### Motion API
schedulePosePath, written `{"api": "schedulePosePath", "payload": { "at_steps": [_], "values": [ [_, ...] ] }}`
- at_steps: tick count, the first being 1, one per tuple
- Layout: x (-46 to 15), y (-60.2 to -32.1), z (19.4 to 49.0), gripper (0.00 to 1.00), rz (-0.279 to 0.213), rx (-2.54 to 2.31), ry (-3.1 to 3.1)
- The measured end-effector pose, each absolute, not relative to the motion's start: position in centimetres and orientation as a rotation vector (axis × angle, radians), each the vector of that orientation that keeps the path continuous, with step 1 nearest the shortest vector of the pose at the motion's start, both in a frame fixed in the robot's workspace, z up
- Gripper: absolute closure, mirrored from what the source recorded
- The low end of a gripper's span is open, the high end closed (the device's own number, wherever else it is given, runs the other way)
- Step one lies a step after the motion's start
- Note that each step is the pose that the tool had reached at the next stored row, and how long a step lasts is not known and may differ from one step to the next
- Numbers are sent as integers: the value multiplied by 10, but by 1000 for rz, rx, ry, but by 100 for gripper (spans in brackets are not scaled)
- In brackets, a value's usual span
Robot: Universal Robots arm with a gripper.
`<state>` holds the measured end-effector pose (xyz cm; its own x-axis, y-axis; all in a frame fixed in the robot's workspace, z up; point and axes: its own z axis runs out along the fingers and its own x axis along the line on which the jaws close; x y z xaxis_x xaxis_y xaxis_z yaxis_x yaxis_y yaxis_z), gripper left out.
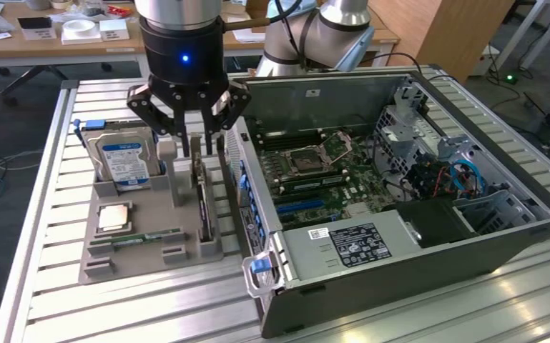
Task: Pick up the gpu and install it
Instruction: 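Pick up the gpu and move the gpu toward the slot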
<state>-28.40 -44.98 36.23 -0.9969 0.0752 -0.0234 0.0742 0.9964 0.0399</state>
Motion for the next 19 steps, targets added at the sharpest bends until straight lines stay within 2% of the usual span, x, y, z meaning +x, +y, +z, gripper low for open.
{"api": "schedulePosePath", "payload": {
  "at_steps": [19],
  "values": [
    [-284, -450, 355, 64, 61, 116, 3114]
  ]
}}
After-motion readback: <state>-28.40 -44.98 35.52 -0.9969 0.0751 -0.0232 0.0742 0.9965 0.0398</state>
